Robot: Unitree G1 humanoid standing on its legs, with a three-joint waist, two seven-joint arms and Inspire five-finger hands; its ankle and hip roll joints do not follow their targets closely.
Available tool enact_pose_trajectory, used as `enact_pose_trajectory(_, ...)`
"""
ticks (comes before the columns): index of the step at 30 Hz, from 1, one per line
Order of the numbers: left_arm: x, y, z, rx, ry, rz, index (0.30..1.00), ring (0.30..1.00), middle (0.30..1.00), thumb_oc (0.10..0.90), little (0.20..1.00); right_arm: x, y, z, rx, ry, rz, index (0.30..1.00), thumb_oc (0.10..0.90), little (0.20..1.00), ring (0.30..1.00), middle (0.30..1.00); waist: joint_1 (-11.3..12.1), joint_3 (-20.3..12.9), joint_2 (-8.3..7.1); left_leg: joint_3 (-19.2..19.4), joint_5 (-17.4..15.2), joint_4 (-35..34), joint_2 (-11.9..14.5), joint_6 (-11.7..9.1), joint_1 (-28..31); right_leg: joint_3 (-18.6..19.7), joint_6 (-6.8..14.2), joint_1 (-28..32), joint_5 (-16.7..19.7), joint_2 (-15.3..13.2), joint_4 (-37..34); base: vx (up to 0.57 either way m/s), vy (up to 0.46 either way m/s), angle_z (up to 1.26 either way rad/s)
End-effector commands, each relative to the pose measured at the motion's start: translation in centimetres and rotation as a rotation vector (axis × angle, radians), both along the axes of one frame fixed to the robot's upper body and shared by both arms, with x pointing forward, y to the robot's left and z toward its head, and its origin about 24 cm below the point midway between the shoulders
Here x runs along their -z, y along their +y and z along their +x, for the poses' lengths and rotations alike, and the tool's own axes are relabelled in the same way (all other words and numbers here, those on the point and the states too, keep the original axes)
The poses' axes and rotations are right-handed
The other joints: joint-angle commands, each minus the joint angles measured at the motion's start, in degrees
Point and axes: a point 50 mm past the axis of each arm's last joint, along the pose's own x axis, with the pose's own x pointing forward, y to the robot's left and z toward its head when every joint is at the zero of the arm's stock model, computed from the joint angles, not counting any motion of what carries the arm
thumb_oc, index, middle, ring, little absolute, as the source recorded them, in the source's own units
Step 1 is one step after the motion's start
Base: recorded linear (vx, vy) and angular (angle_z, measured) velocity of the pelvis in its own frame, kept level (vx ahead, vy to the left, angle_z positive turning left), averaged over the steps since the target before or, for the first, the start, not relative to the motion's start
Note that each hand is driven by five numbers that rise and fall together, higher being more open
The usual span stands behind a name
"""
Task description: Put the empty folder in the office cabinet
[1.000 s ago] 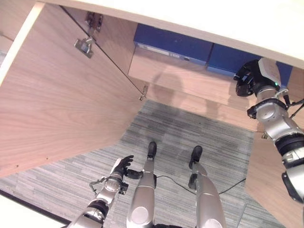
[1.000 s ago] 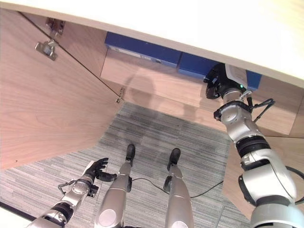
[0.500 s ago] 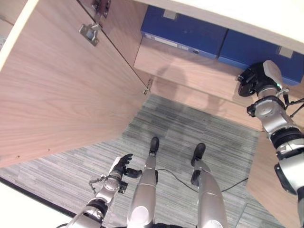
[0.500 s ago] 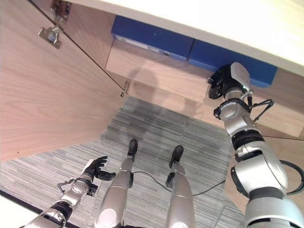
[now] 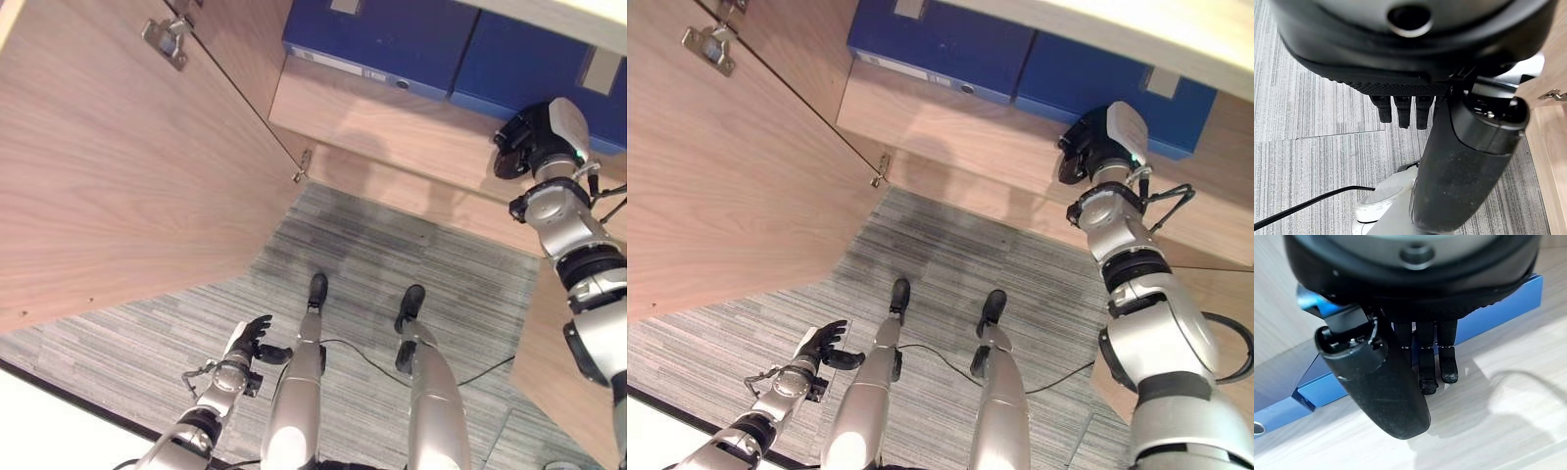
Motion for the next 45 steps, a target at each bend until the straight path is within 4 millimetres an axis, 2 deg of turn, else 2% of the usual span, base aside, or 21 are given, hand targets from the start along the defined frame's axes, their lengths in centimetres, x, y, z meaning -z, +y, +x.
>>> enact_pose_trajectory(1, 0.2, 0.9, -0.7, 0.0, -0.001, 0.047, 0.9, 0.9, 0.9, 0.8, 0.9, -8.1, -1.7, -1.3, 0.088, -0.237, -0.105, 0.3, 0.4, 0.3, 0.3, 0.3, 1.86, -0.81, 2.84, -1.47, -3.09, 0.81, 1.37, -1.64, -1.27, 2.47, 5.43, 0.44, -11.09, -2.85, 6.8, 0.0, 0.0, 0.0)
enact_pose_trajectory(3, 0.2, 0.9, -0.7, 0.002, -0.001, 0.049, 0.9, 0.9, 0.9, 0.8, 0.9, -8.7, -1.8, -1.4, 0.096, -0.248, -0.109, 0.3, 0.4, 0.3, 0.3, 0.3, 1.97, -0.81, 2.91, -1.52, -3.07, 0.79, 1.36, -1.65, -1.27, 2.47, 5.44, 0.36, -11.06, -2.92, 6.86, 0.0, 0.0, 0.0)
enact_pose_trajectory(9, 0.5, 1.3, -1.2, 0.018, 0.015, 0.067, 0.9, 0.9, 0.9, 0.8, 0.9, -13.5, -2.0, -2.4, 0.145, -0.341, -0.135, 0.3, 0.4, 0.3, 0.3, 0.3, 2.8, -1.36, 3.02, -1.4, -2.56, -0.05, 1.16, -1.8, -1.11, 2.58, 5.53, 0.09, -10.66, -3.01, 6.62, 0.0, 0.0, 0.0)
enact_pose_trajectory(12, 0.7, 1.4, -1.5, 0.026, 0.029, 0.077, 0.9, 0.9, 0.9, 0.8, 0.9, -14.9, -2.1, -2.9, 0.156, -0.382, -0.134, 0.3, 0.4, 0.3, 0.3, 0.3, 3.03, -1.99, 2.87, -1.58, -2.51, -0.34, 1.0, -1.82, -0.97, 2.52, 5.48, 0.18, -10.59, -3.1, 6.45, 0.03, 0.005, -0.05)
enact_pose_trajectory(19, 0.8, 1.6, -1.5, 0.013, 0.038, 0.086, 0.9, 0.9, 0.9, 0.8, 0.9, -14.8, -1.7, -2.8, 0.139, -0.391, -0.13, 0.3, 0.4, 0.3, 0.3, 0.3, 2.91, -2.82, 2.37, -1.63, -2.72, -0.36, 0.8, -1.76, -0.6, 2.48, 5.42, 0.89, -10.43, -3.08, 5.99, 0.01, 0.001, 0.03)
enact_pose_trajectory(23, 0.8, 1.5, -1.3, -0.003, 0.042, 0.077, 0.9, 0.9, 0.9, 0.8, 0.9, -12.6, -0.5, -2.0, 0.039, -0.404, -0.009, 0.3, 0.4, 0.3, 0.3, 0.3, 2.51, -3.14, 1.92, -1.41, -3.05, -0.44, 0.97, -1.67, 0.27, 2.47, 5.39, 2.0, -10.5, -3.01, 5.6, 0.0, 0.002, -0.01)
enact_pose_trajectory(24, 0.8, 1.4, -1.3, -0.01, 0.044, 0.072, 0.9, 0.9, 0.9, 0.8, 0.9, -11.7, 0.2, -1.8, -0.007, -0.412, 0.034, 0.476, 0.518, 0.476, 0.476, 0.476, 2.29, -3.33, 1.65, -1.37, -3.26, -0.43, 1.02, -1.59, 0.66, 2.42, 5.36, 2.62, -10.48, -2.94, 5.27, 0.0, 0.0, 0.0)
enact_pose_trajectory(25, 0.8, 1.3, -1.2, -0.02, 0.047, 0.065, 0.9, 0.9, 0.9, 0.8, 0.9, -10.4, 0.8, -1.6, -0.058, -0.415, 0.082, 0.9, 0.8, 0.9, 0.9, 0.9, 1.95, -3.56, 1.29, -1.32, -3.49, -0.41, 1.1, -1.52, 1.18, 2.43, 5.31, 3.3, -10.53, -2.87, 5.03, 0.0, 0.0, 0.0)
enact_pose_trajectory(27, 0.9, 1.0, -1.0, -0.037, 0.051, 0.046, 0.9, 0.9, 0.9, 0.8, 0.9, -7.7, 2.2, -1.5, -0.149, -0.404, 0.127, 0.9, 0.8, 0.9, 0.9, 0.9, 1.18, -4.14, 0.63, -1.23, -4.11, -0.34, 1.19, -1.38, 2.19, 2.25, 5.2, 4.92, -10.45, -2.82, 4.16, 0.05, 0.008, 0.06)
enact_pose_trajectory(28, 1.2, 0.8, -1.3, -0.043, 0.069, 0.035, 0.9, 0.9, 0.9, 0.8, 0.9, -3.6, 2.8, -2.0, -0.211, -0.35, 0.165, 0.9, 0.8, 0.9, 0.9, 0.9, 0.32, -5.07, -0.12, -1.02, -4.82, -0.19, 1.3, -1.29, 3.46, 1.93, 5.17, 7.02, -10.24, -2.78, 2.87, 0.08, 0.011, 0.1)
enact_pose_trajectory(29, 1.3, 0.7, -1.4, -0.044, 0.079, 0.032, 0.9, 0.9, 0.9, 0.8, 0.9, -1.3, 3.1, -2.2, -0.23, -0.318, 0.216, 0.9, 0.8, 0.9, 0.9, 0.9, -0.03, -5.53, -0.52, -0.91, -5.18, -0.09, 1.4, -1.17, 4.3, 1.84, 5.16, 8.01, -9.98, -2.77, 2.18, 0.06, 0.015, 0.08)
enact_pose_trajectory(31, 1.4, 0.7, -1.5, -0.042, 0.08, 0.034, 0.9, 0.9, 0.9, 0.8, 0.9, -1.2, 3.0, -2.2, -0.228, -0.316, 0.217, 0.9, 0.8, 0.9, 0.9, 0.9, 0.08, -5.59, -0.59, -0.91, -5.19, -0.11, 1.4, -1.17, 4.39, 1.82, 5.16, 8.14, -9.96, -2.76, 2.09, 0.01, 0.002, 0.05)
enact_pose_trajectory(34, 2.0, 0.8, -2.4, -0.056, 0.114, 0.031, 0.9, 0.9, 0.9, 0.8, 0.9, 5.5, 4.1, -3.6, -0.27, -0.178, 0.261, 0.9, 0.8, 0.9, 0.9, 0.9, -1.25, -6.79, -1.54, -0.52, -5.87, 0.04, 1.9, -0.96, 6.97, 1.89, 5.37, 11.66, -8.77, -2.75, -0.3, 0.04, 0.029, 0.02)
enact_pose_trajectory(35, 2.0, 0.8, -2.4, -0.056, 0.114, 0.031, 0.9, 0.9, 0.9, 0.8, 0.9, 5.5, 4.1, -3.6, -0.269, -0.178, 0.261, 0.9, 0.8, 0.9, 0.9, 0.9, -1.23, -6.84, -1.52, -0.53, -5.84, 0.02, 1.93, -0.96, 6.94, 1.86, 5.37, 11.68, -8.68, -2.72, -0.41, 0.06, 0.047, 0.06)
enact_pose_trajectory(36, 2.5, 0.5, -2.9, -0.073, 0.13, 0.017, 0.9, 0.9, 0.9, 0.8, 0.9, 10.5, 5.0, -5.1, -0.279, -0.058, 0.34, 0.9, 0.8, 0.9, 0.9, 0.9, -2.2, -7.65, -2.14, 0.01, -6.35, -0.01, 2.2, -0.93, 8.85, 1.84, 5.59, 13.97, -8.3, -2.84, -1.67, 0.09, 0.048, -0.04)
enact_pose_trajectory(37, 2.7, 0.5, -3.2, -0.088, 0.143, 0.009, 0.9, 0.9, 0.9, 0.8, 0.9, 13.1, 5.6, -6.1, -0.283, 0.009, 0.38, 0.9, 0.8, 0.9, 0.9, 0.9, -2.81, -8.39, -2.6, 0.36, -6.66, -0.35, 2.39, -0.93, 10.55, 1.81, 5.79, 15.94, -7.96, -2.83, -3.0, 0.13, 0.058, -0.12)
enact_pose_trajectory(39, 3.0, 0.2, -3.4, -0.111, 0.152, -0.001, 0.9, 0.9, 0.9, 0.8, 0.9, 16.3, 6.1, -7.6, -0.273, 0.098, 0.423, 0.9, 0.8, 0.9, 0.9, 0.9, -3.76, -9.47, -3.25, 0.92, -7.16, -0.6, 2.5, -0.74, 12.73, 2.01, 6.06, 18.25, -7.41, -2.81, -4.39, 0.12, 0.056, -0.18)
enact_pose_trajectory(40, 3.2, 0.0, -3.7, -0.129, 0.164, -0.013, 0.9, 0.9, 0.9, 0.8, 0.9, 19.7, 6.0, -9.3, -0.222, 0.196, 0.495, 0.9, 0.8, 0.9, 0.9, 0.9, -5.02, -10.79, -3.92, 1.81, -7.64, -0.95, 2.55, -0.59, 14.97, 2.27, 6.38, 20.2, -6.86, -2.7, -5.59, 0.11, 0.064, -0.2)
enact_pose_trajectory(43, 3.7, 0.2, -4.5, -0.155, 0.187, -0.014, 0.9, 0.9, 0.9, 0.8, 0.9, 24.1, 5.4, -12.4, -0.146, 0.35, 0.525, 0.9, 0.8, 0.9, 0.9, 0.9, -6.47, -12.56, -4.46, 3.19, -8.29, -2.11, 2.54, -0.35, 18.91, 2.41, 6.77, 23.31, -6.14, -2.38, -7.44, 0.09, 0.046, -0.17)
enact_pose_trajectory(44, 3.7, 0.2, -4.5, -0.155, 0.187, -0.014, 0.9, 0.9, 0.9, 0.8, 0.9, 24.1, 5.4, -12.4, -0.146, 0.351, 0.525, 0.9, 0.8, 0.9, 0.9, 0.9, -6.45, -12.53, -4.46, 3.2, -8.28, -2.14, 2.55, -0.35, 18.97, 2.42, 6.77, 23.37, -6.13, -2.37, -7.46, 0.06, 0.066, -0.22)
enact_pose_trajectory(45, 4.1, 0.0, -5.0, -0.16, 0.201, -0.02, 0.9, 0.9, 0.9, 0.8, 0.9, 26.5, 5.5, -14.2, -0.107, 0.44, 0.586, 0.9, 0.8, 0.9, 0.9, 0.9, -7.37, -13.73, -4.57, 3.81, -8.78, -2.59, 2.43, -0.05, 20.95, 2.94, 6.93, 24.79, -5.94, -2.17, -8.12, 0.07, 0.063, -0.23)
